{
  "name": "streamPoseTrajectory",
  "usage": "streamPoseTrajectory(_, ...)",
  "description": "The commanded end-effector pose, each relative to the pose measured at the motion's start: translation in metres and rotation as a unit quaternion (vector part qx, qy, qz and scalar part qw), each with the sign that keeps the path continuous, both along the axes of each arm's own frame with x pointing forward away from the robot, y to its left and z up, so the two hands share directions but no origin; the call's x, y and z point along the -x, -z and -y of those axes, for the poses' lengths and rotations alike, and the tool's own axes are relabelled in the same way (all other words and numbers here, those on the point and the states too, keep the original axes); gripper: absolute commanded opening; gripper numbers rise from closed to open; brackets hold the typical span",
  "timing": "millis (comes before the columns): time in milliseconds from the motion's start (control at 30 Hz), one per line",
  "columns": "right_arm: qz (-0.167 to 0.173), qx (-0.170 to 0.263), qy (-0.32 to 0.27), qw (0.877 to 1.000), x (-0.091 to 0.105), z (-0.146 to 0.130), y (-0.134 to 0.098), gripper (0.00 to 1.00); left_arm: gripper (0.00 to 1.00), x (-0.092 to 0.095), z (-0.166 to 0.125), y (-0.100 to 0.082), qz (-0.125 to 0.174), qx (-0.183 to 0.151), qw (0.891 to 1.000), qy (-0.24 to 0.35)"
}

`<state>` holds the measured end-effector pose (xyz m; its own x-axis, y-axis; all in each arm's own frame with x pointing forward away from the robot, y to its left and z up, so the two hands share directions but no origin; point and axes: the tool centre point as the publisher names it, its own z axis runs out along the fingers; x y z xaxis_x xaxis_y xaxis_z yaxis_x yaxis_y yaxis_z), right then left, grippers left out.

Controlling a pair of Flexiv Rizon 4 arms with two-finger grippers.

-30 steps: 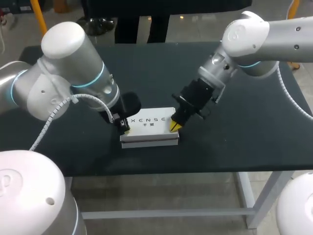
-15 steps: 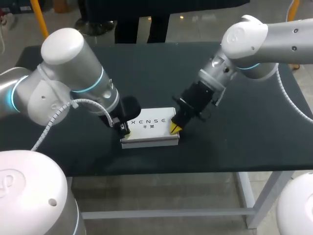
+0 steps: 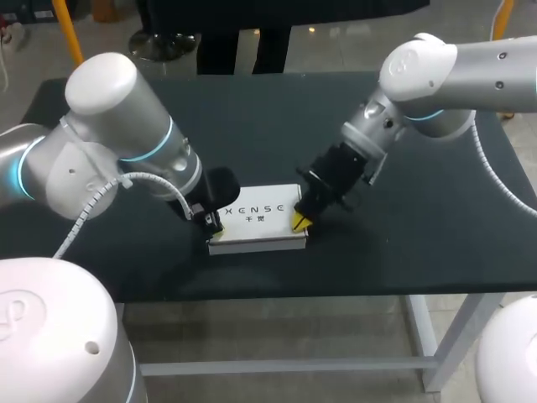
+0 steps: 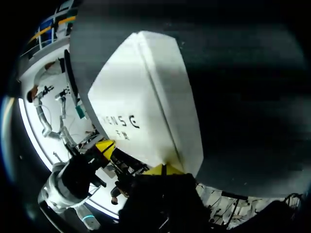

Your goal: Assemble the packaging by folding the flat box into shape, placing the metal phone stand inside, and closing the box properly

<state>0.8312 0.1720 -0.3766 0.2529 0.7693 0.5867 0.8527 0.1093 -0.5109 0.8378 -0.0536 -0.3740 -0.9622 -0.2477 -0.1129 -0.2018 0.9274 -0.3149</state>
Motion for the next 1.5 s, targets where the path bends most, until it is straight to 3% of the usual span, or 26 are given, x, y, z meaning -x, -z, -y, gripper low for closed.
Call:
streamPoseTrajectory(33,0.023,-0.002,0.005,1.000,0.004,0.004,-0.013,0.00,0.00,0.011,0.000,-0.008,0.019,-0.003,1.000,0.000)
streamPoseTrajectory(267,0.044,-0.007,0.004,0.999,0.006,0.004,-0.023,0.00,0.00,0.010,0.005,-0.014,0.026,-0.008,1.000,0.007)
streamPoseTrajectory(700,0.004,-0.009,0.007,1.000,0.001,0.006,0.008,0.00,0.00,0.002,0.003,0.007,-0.006,-0.001,1.000,0.004)
streamPoseTrajectory(833,0.007,-0.015,0.006,1.000,0.003,0.008,0.006,0.00,0.00,0.008,0.005,0.000,-0.001,0.000,1.000,0.003)
streamPoseTrajectory(933,0.027,-0.022,0.007,0.999,0.006,0.013,-0.010,0.00,0.00,0.016,0.009,-0.011,0.006,0.000,1.000,0.001)
streamPoseTrajectory(967,0.042,-0.028,0.007,0.999,0.007,0.015,-0.018,0.00,0.04,0.019,0.011,-0.016,0.005,0.004,1.000,-0.003)
streamPoseTrajectory(1033,0.060,-0.034,0.003,0.998,0.007,0.019,-0.029,0.00,0.38,0.023,0.014,-0.023,0.001,0.007,1.000,-0.018)
streamPoseTrajectory(1067,0.076,-0.040,-0.001,0.996,0.006,0.022,-0.037,0.03,0.51,0.027,0.017,-0.029,0.001,0.007,1.000,-0.019)
streamPoseTrajectory(1100,0.087,-0.042,-0.004,0.995,0.006,0.023,-0.042,0.09,0.71,0.029,0.019,-0.031,0.000,0.009,1.000,-0.026)
streamPoseTrajectory(1133,0.109,-0.047,-0.011,0.993,0.004,0.027,-0.050,0.29,1.00,0.033,0.022,-0.037,-0.004,0.010,0.999,-0.039)
streamPoseTrajectory(1233,0.164,-0.059,-0.022,0.984,0.002,0.036,-0.068,0.47,1.00,0.042,0.030,-0.049,-0.017,0.011,0.998,-0.067)
streamPoseTrajectory(1267,0.177,-0.063,-0.022,0.982,0.001,0.040,-0.073,0.77,1.00,0.046,0.033,-0.052,-0.022,0.013,0.996,-0.080)
streamPoseTrajectory(1300,0.187,-0.069,-0.022,0.980,-0.001,0.045,-0.078,0.98,1.00,0.049,0.035,-0.055,-0.024,0.016,0.996,-0.084)
streamPoseTrajectory(1500,0.249,-0.080,-0.008,0.965,-0.010,0.071,-0.100,1.00,1.00,0.071,0.051,-0.066,-0.064,0.029,0.986,-0.153)
